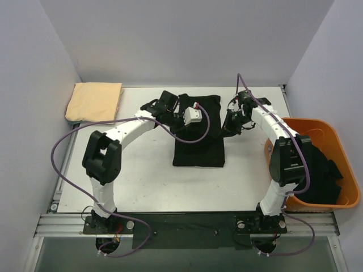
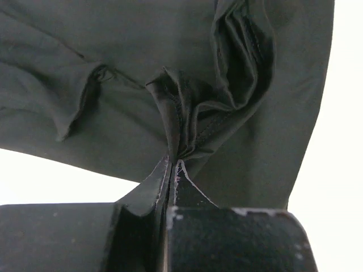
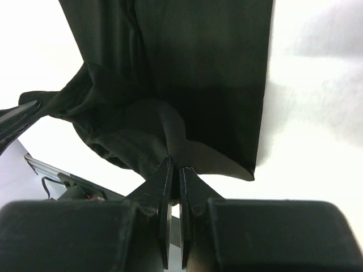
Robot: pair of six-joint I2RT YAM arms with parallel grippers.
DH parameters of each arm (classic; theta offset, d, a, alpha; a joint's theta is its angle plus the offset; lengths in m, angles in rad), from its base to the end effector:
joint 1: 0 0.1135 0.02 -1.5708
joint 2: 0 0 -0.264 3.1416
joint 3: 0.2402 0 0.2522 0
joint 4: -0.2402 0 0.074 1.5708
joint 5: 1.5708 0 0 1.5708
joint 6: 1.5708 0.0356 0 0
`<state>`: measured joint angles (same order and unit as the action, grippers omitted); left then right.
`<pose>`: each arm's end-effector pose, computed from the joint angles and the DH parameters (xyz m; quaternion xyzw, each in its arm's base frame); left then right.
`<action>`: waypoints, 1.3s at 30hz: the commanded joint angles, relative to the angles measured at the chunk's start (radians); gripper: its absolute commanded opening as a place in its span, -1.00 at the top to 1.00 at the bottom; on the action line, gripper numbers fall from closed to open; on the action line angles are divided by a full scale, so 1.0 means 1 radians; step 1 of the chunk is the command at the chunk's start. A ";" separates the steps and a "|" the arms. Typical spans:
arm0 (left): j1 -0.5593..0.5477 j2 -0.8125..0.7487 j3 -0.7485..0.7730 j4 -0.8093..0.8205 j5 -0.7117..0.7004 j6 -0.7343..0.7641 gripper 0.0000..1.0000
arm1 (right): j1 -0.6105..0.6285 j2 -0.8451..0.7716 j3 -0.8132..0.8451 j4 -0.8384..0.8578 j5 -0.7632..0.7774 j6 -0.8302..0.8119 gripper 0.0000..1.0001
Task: Fold and stack the t-shirts
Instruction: Fold the folded rectangular tshirt in 1/3 of the way
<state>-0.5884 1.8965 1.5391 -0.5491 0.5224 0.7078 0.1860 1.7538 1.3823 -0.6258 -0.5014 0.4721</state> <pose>0.3392 -0.2477 0.2516 0.6185 0.6773 -0.2249 0.3290 0.3655 0.0862 0.2517 0.0630 0.9297 0.3137 0.1824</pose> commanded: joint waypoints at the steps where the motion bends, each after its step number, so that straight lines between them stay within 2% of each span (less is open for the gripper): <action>1: 0.030 0.081 0.114 -0.111 -0.030 -0.014 1.00 | -0.039 0.088 0.113 -0.054 -0.035 -0.041 1.00; 13: 0.073 0.168 0.131 0.034 -0.153 -0.073 1.00 | -0.066 0.279 0.253 -0.061 -0.034 -0.049 1.00; 25: 0.088 0.230 0.139 0.090 -0.187 -0.100 1.00 | -0.092 0.412 0.336 -0.054 -0.045 -0.062 1.00; 26: 0.090 0.234 0.144 0.090 -0.194 -0.102 1.00 | -0.094 0.417 0.343 -0.054 -0.040 -0.064 0.92; 27: 0.090 0.240 0.153 0.090 -0.197 -0.102 1.00 | -0.097 0.432 0.354 -0.052 -0.043 -0.066 0.72; 28: 0.090 0.242 0.157 0.089 -0.200 -0.103 1.00 | -0.097 0.440 0.360 -0.052 -0.039 -0.067 0.64; 29: 0.091 0.245 0.171 0.089 -0.205 -0.108 0.79 | -0.105 0.444 0.372 -0.054 -0.032 -0.067 0.45; 32: 0.107 0.239 0.220 0.116 -0.210 -0.163 0.47 | -0.137 0.431 0.411 -0.048 0.006 -0.041 0.26; 34: 0.120 0.230 0.257 0.130 -0.199 -0.191 0.30 | -0.163 0.408 0.455 -0.051 0.029 -0.044 0.25; 36: 0.128 0.227 0.294 0.123 -0.184 -0.203 0.21 | -0.181 0.373 0.489 -0.057 0.058 -0.064 0.26; 39: 0.130 0.228 0.331 0.086 -0.185 -0.197 0.18 | -0.177 0.302 0.445 -0.061 0.086 -0.128 0.38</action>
<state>-0.4725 2.1490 1.7840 -0.4858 0.3248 0.5423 0.0185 2.1895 1.8305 -0.6491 -0.4751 0.4122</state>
